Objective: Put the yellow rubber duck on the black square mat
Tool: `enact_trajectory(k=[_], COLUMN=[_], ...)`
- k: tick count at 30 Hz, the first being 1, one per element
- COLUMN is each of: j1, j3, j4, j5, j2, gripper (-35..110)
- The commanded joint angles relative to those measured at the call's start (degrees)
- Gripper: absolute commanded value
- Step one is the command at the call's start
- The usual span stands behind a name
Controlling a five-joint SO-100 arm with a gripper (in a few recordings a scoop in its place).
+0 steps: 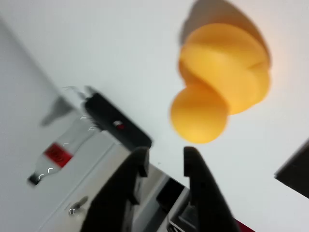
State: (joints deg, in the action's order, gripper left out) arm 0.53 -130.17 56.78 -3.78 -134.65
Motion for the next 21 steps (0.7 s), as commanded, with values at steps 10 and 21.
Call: enact_trajectory(k=[10, 21], j1=[0.35, 0.44], j3=[6.15, 6.15], j4=[0.09, 0.26], j5=[-0.62, -0.7], j2=[12.3, 12.3], gripper=[8, 17])
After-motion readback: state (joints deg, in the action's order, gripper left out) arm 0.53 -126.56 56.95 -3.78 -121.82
